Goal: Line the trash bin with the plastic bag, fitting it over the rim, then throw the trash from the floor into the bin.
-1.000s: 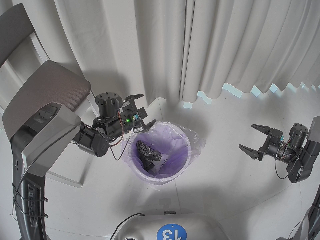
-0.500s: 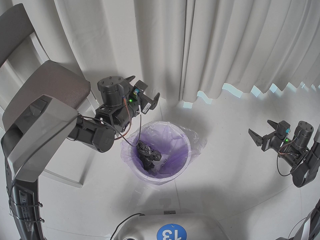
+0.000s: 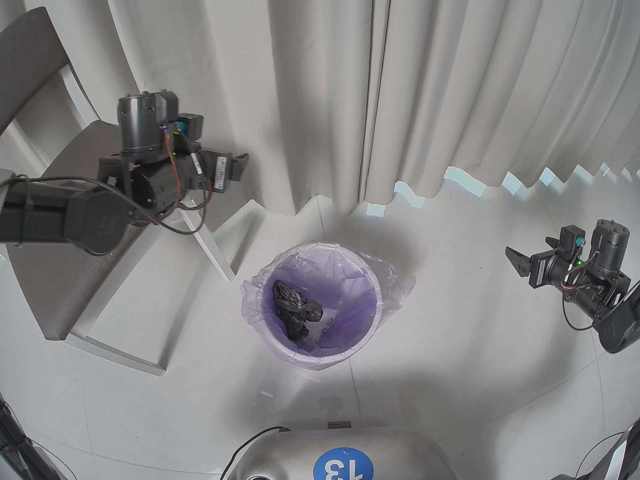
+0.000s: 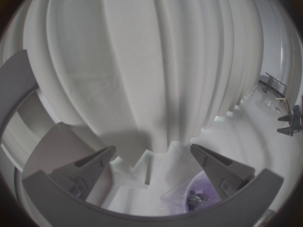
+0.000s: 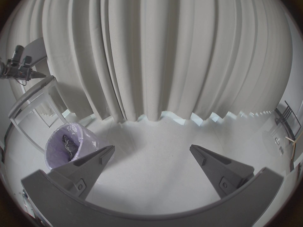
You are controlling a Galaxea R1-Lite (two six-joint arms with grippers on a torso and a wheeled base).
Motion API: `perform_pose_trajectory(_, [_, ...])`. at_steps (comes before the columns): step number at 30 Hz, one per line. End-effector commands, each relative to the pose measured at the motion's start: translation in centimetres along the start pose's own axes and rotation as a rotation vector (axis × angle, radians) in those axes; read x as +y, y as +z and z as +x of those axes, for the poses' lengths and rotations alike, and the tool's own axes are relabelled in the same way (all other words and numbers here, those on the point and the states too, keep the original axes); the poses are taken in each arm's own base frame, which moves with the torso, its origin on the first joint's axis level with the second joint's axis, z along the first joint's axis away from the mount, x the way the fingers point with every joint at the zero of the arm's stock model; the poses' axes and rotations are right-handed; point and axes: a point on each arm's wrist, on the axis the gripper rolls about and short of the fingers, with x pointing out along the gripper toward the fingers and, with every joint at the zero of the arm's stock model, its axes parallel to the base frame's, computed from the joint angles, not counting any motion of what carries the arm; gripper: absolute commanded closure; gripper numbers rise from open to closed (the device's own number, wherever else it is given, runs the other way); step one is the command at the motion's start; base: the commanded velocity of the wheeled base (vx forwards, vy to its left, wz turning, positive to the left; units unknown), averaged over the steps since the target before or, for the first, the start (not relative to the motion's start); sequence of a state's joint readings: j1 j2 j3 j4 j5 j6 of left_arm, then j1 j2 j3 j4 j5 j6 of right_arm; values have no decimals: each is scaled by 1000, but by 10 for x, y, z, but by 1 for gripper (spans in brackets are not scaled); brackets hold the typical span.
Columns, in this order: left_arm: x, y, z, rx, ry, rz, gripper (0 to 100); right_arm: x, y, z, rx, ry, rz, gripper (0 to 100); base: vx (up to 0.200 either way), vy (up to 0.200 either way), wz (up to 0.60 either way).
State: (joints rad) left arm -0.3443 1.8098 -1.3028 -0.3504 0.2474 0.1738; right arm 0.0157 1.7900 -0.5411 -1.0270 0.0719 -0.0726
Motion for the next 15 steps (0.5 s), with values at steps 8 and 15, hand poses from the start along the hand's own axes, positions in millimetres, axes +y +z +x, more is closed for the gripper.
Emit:
perform_pose_trajectory(8, [94,4,-134,200,93,-160,0,-9,135,-60,121,-26,90,0,0,0,0])
perform_pose_trajectory(15, [110,15,-184,84,180,-184,0,-11,156,-109,-5,-55,64,0,0,0,0])
